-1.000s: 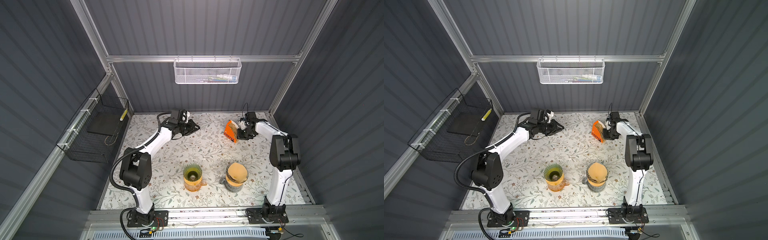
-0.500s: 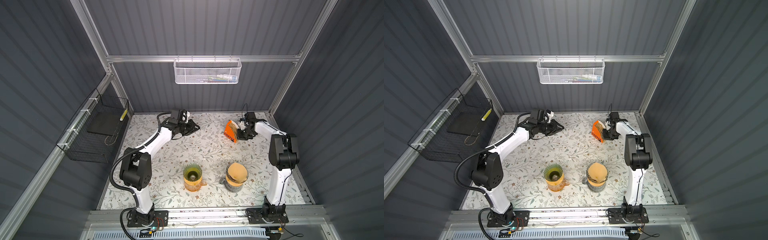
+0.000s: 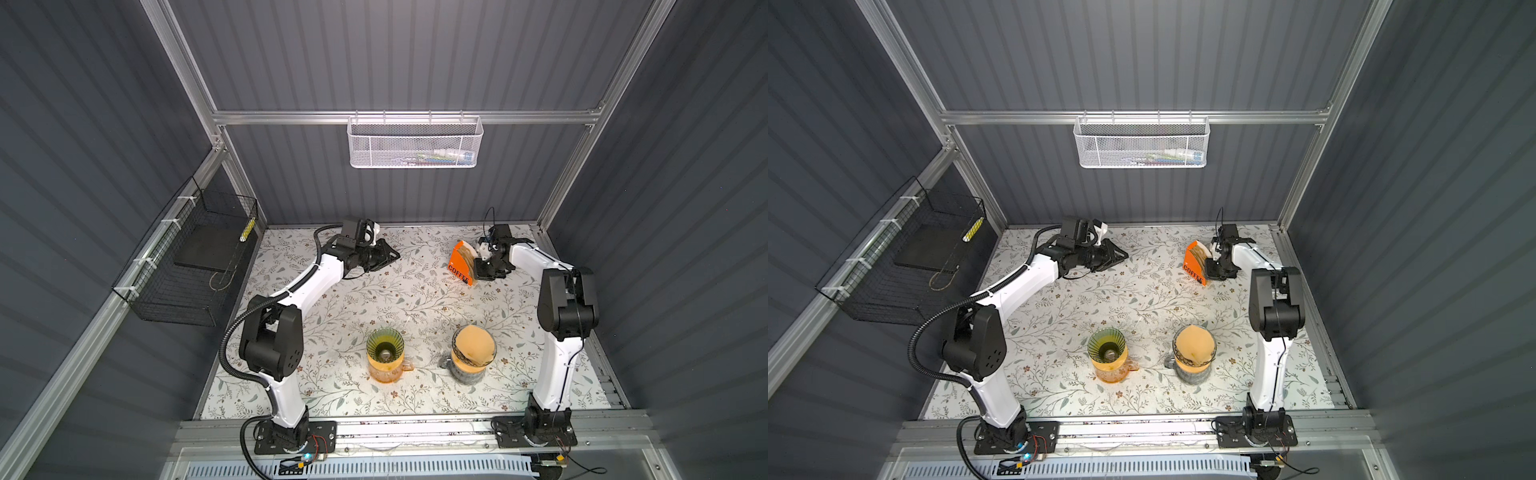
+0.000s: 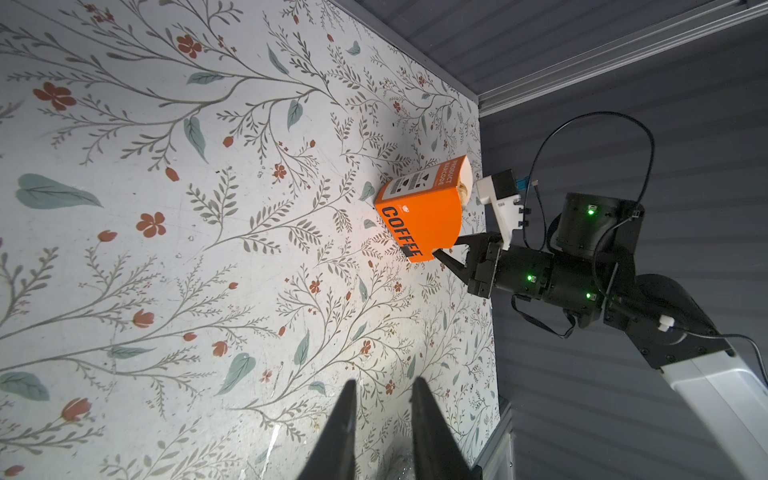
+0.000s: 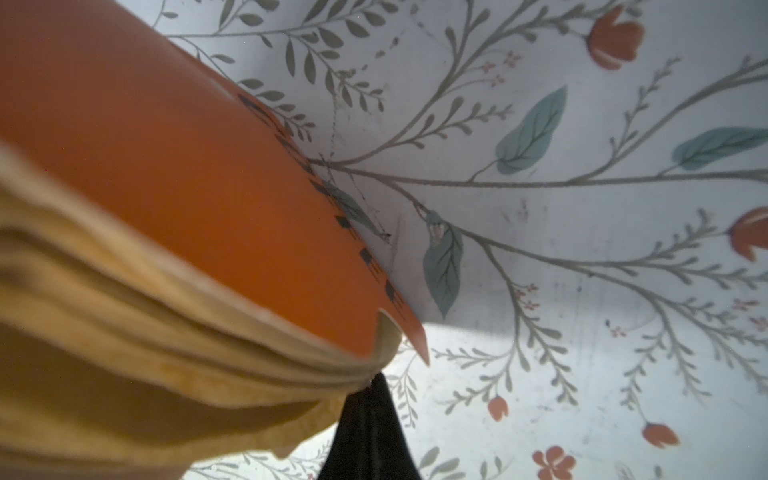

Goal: Place the coffee filter in the dripper
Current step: 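Pinch one paper filter with the right gripper and pull it from the box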

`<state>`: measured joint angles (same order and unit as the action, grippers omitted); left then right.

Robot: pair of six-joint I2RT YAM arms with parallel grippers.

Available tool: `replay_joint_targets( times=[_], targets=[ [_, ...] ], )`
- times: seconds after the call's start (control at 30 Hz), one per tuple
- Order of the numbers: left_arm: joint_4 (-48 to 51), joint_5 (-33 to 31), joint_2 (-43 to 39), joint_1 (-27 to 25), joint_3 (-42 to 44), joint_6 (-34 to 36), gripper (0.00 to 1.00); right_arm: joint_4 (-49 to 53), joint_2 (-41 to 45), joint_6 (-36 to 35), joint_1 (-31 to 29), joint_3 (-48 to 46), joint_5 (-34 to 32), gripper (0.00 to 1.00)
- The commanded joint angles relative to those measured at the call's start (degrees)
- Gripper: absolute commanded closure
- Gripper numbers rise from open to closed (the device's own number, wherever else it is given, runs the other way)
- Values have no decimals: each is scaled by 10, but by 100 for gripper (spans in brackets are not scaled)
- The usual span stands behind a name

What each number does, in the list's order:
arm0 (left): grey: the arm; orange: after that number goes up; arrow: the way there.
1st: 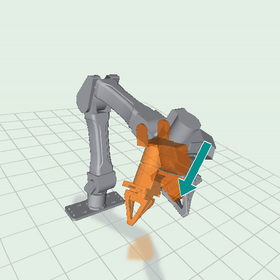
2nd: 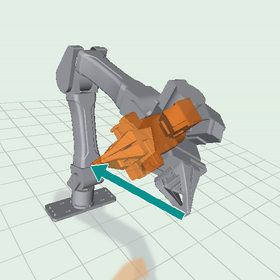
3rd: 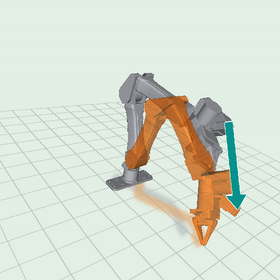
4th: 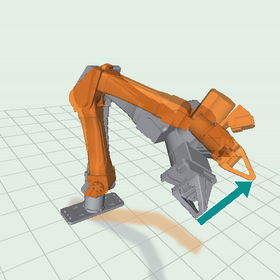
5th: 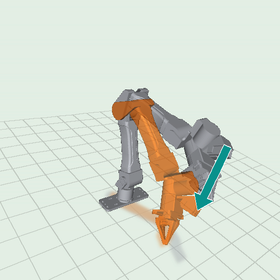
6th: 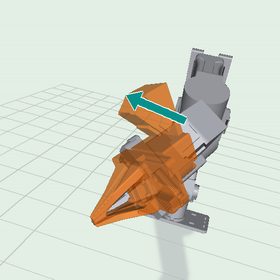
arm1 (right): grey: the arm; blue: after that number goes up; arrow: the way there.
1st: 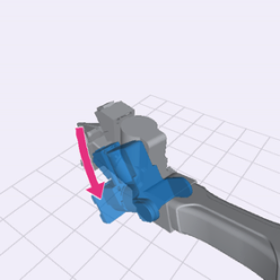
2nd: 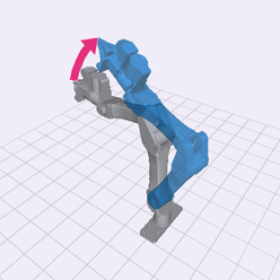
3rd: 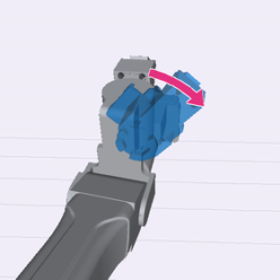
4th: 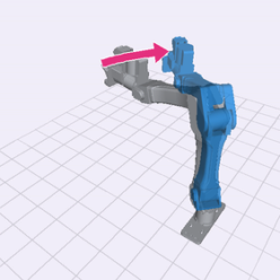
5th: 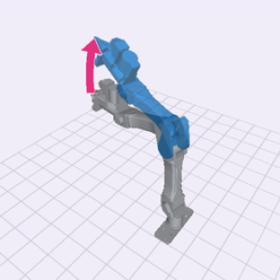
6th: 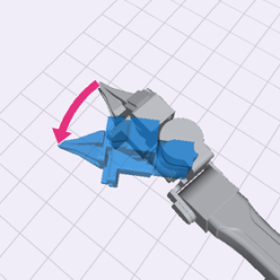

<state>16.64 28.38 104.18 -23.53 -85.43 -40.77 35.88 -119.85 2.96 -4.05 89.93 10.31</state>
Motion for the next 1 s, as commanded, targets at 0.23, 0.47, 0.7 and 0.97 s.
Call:
replay_joint_targets(
  times=[0.23, 0.47, 0.7, 0.97],
  targets=[
    [-4, 8, -13, 2, 10, 3, 76, 16, 58, 7, 1, -31, 1, 100],
    [-6, 9, -23, 2, 16, 4, 76, 18, 96, 13, 1, -66, -1, 100],
    [-12, 11, -34, 2, 25, 2, 75, 25, 137, 19, 1, -93, 0, 100],
    [-9, 11, -43, 3, 32, 4, 75, 32, 168, 22, 1, -108, 2, 100]
  ],
)
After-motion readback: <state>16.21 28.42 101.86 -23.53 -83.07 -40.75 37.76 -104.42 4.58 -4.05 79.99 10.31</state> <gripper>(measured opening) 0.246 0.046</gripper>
